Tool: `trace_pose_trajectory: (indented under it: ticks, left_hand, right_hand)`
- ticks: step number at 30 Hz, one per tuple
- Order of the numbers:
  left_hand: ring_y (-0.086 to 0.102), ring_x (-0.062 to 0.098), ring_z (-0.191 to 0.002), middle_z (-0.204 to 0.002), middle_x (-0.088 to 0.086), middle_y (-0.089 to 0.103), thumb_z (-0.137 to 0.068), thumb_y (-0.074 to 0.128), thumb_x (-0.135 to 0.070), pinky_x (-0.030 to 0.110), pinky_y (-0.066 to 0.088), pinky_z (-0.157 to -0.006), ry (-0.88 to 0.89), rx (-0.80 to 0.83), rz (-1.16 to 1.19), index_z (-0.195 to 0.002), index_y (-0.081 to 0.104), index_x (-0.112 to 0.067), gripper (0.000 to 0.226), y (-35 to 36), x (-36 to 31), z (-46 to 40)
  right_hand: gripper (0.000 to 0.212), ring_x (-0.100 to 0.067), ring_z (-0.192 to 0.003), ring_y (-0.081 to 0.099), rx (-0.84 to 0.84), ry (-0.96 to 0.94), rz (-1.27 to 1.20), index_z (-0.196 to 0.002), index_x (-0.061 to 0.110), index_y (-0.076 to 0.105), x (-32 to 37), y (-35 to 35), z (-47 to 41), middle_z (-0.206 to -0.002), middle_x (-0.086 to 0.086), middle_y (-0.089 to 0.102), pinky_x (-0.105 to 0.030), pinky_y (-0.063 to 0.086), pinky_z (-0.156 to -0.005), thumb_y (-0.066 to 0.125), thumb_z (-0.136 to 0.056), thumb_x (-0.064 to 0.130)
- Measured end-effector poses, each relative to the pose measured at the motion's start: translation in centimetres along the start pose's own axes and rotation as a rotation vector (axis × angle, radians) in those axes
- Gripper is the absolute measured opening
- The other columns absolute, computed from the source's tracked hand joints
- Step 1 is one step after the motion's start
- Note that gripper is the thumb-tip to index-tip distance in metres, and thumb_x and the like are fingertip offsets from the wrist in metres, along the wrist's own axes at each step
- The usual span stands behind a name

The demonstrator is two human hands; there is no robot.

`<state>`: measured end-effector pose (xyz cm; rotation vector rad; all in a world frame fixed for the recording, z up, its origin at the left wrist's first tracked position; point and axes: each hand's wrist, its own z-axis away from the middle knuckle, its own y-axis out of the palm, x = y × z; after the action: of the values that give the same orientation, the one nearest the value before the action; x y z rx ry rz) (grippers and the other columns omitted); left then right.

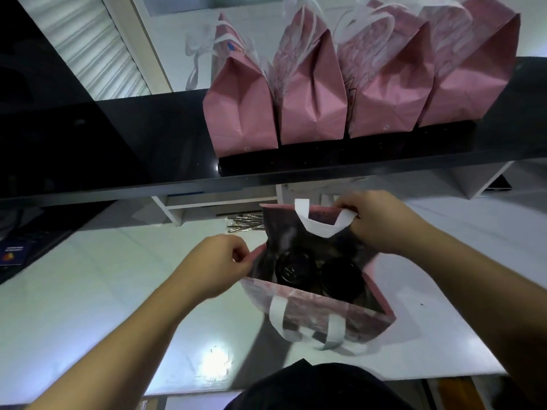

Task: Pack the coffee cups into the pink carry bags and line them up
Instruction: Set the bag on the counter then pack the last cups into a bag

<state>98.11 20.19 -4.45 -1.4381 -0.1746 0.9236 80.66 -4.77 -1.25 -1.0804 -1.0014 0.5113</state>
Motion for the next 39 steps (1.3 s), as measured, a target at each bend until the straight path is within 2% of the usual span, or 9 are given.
trace_pose_trajectory:
  ticks: [5,8,11,16,21,24,28,35,39]
  left_hand:
    - [0.064,-0.005,-0.073,-0.077,-0.022,0.070,-0.092,0.057,-0.070,0.018,0.048,-0.058,-0.040,0.035,0.053,-0.074,0.068,-0.034,0.042,1.0,0.8,3.0]
    - [0.065,-0.003,-0.076,-0.087,-0.021,0.070,-0.087,0.065,-0.066,0.020,0.047,-0.058,-0.063,0.070,0.108,-0.085,0.062,-0.036,0.030,1.1,1.3,3.2]
    - [0.068,0.003,-0.076,-0.090,-0.016,0.068,-0.083,0.067,-0.068,0.023,0.049,-0.059,-0.121,-0.034,0.287,-0.093,0.053,-0.036,0.036,0.5,1.5,1.9]
    - [0.064,0.004,-0.116,-0.128,-0.019,0.065,-0.097,0.069,-0.042,0.029,0.057,-0.095,-0.010,-0.164,0.461,-0.130,0.060,-0.043,0.035,-0.1,0.6,-1.4]
    - [0.064,-0.008,-0.098,-0.096,-0.029,0.073,-0.103,0.063,-0.031,0.020,0.053,-0.082,0.014,-0.180,0.507,-0.104,0.076,-0.042,0.018,0.9,-0.7,-3.8]
    - [0.068,-0.002,-0.096,-0.095,-0.024,0.075,-0.102,0.064,-0.027,0.021,0.051,-0.080,0.033,-0.185,0.548,-0.100,0.079,-0.039,0.019,1.2,-0.4,-4.1]
    - [0.071,0.007,-0.096,-0.097,-0.014,0.078,-0.102,0.065,-0.025,0.030,0.055,-0.084,0.015,-0.176,0.614,-0.098,0.080,-0.035,0.018,1.4,0.4,-4.4]
    - [0.071,0.010,-0.099,-0.099,-0.012,0.078,-0.101,0.064,-0.033,0.030,0.055,-0.084,0.017,-0.147,0.621,-0.101,0.079,-0.039,0.016,1.6,0.6,-5.0]
    - [0.072,0.015,-0.098,-0.100,-0.010,0.078,-0.095,0.060,-0.044,0.031,0.053,-0.084,0.016,-0.154,0.661,-0.100,0.079,-0.039,0.020,1.7,0.4,-5.3]
  right_hand:
    - [0.035,-0.020,-0.092,0.063,0.097,-0.162,-0.009,-0.112,0.027,0.075,1.0,-1.0,-3.0,-0.103,0.005,0.073,-0.036,0.051,-0.077,0.059,-0.089,0.007]
    - [0.029,-0.019,-0.094,0.064,0.171,-0.197,-0.019,-0.113,0.028,0.075,1.3,-1.1,-3.8,-0.105,0.006,0.072,-0.039,0.054,-0.081,0.060,-0.092,0.014]
    - [0.031,-0.016,-0.093,0.064,0.198,-0.205,-0.011,-0.115,0.029,0.074,1.3,-0.9,-4.4,-0.107,0.007,0.072,-0.036,0.054,-0.080,0.062,-0.091,0.014]
    - [0.030,-0.008,-0.092,0.062,0.207,-0.225,-0.009,-0.117,0.032,0.072,0.8,-1.2,-4.8,-0.109,0.010,0.070,-0.022,0.047,-0.073,0.066,-0.091,0.018]
    - [0.044,0.004,-0.102,0.064,0.426,-0.185,-0.211,-0.127,0.043,0.066,-1.2,-3.1,-4.6,-0.116,0.025,0.067,-0.013,0.050,-0.080,0.073,-0.085,0.032]
    - [0.050,0.005,-0.105,0.066,0.393,-0.037,-0.539,-0.129,0.035,0.065,-4.5,-3.5,-5.5,-0.116,0.021,0.072,-0.017,0.055,-0.086,0.064,-0.084,0.013]
    - [0.026,-0.021,-0.105,0.067,0.052,0.301,-0.306,-0.113,0.021,0.073,-9.9,0.3,-8.5,-0.113,0.001,0.074,-0.041,0.055,-0.096,0.059,-0.094,0.009]
    - [0.024,-0.023,-0.099,0.067,0.105,0.361,-0.128,-0.115,0.017,0.072,-13.8,8.5,-12.1,-0.115,-0.003,0.073,-0.035,0.054,-0.093,0.069,-0.093,0.024]
    - [0.046,-0.029,-0.118,0.061,0.205,0.285,-0.040,-0.131,0.012,0.066,-13.8,11.2,-14.0,-0.132,-0.010,0.064,-0.039,0.049,-0.103,0.074,-0.091,0.034]
